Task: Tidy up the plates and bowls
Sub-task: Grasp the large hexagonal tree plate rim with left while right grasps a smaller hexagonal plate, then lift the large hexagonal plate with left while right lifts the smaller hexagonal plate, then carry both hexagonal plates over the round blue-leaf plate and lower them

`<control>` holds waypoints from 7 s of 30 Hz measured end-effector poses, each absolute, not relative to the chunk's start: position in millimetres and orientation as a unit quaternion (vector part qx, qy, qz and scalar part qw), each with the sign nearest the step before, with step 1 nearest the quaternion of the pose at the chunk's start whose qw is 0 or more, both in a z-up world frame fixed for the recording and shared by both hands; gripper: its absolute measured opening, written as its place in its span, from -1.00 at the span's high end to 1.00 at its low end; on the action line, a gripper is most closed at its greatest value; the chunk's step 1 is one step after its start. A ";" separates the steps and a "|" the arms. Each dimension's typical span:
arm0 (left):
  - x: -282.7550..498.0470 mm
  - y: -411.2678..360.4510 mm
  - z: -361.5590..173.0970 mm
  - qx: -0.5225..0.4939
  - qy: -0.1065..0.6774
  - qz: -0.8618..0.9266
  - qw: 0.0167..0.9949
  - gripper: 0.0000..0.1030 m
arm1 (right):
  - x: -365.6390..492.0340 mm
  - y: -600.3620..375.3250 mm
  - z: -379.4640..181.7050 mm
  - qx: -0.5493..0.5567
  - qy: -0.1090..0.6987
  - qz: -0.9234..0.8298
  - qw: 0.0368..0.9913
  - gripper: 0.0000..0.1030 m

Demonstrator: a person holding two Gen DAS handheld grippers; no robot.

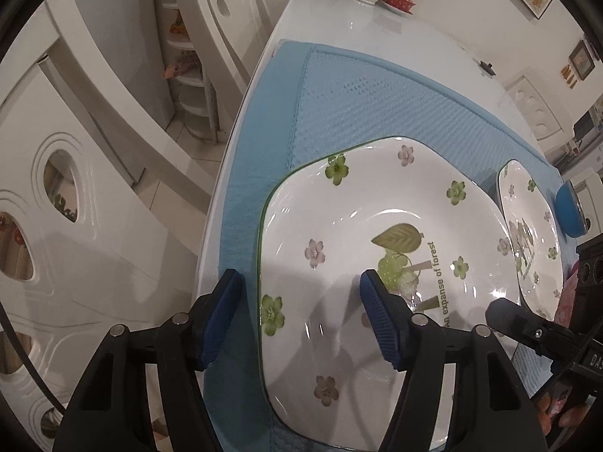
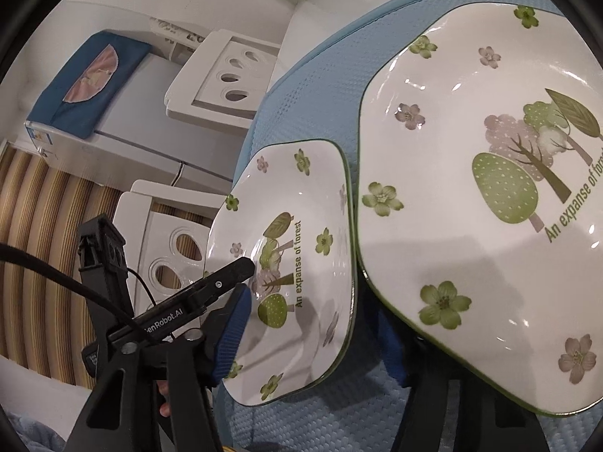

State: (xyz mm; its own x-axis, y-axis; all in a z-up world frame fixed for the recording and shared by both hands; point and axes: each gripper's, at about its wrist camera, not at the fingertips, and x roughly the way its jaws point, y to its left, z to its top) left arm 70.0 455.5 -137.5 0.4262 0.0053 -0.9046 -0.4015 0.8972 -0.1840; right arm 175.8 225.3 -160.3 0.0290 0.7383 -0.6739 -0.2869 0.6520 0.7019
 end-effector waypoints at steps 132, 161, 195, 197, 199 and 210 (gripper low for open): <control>-25.7 312.2 -44.8 -0.120 0.422 0.035 0.898 0.31 | 8.4 106.1 -51.5 0.079 0.448 0.281 0.845 0.66; -77.3 324.4 -50.7 -0.133 0.432 0.070 0.889 0.31 | -22.4 114.0 -60.7 0.069 0.466 0.318 0.823 0.65; -95.5 321.9 -79.5 -0.132 0.478 0.071 0.866 0.31 | -47.4 117.0 -86.3 0.070 0.495 0.294 0.815 0.65; -95.9 322.3 -80.3 -0.132 0.480 0.073 0.864 0.31 | -47.5 117.4 -86.5 0.070 0.496 0.294 0.814 0.65; -96.5 323.0 -82.5 -0.133 0.485 0.074 0.861 0.31 | -47.3 118.0 -87.7 0.069 0.498 0.295 0.812 0.65; -101.1 322.7 -95.9 -0.137 0.506 0.081 0.848 0.31 | -46.4 120.4 -102.5 0.072 0.520 0.298 0.797 0.65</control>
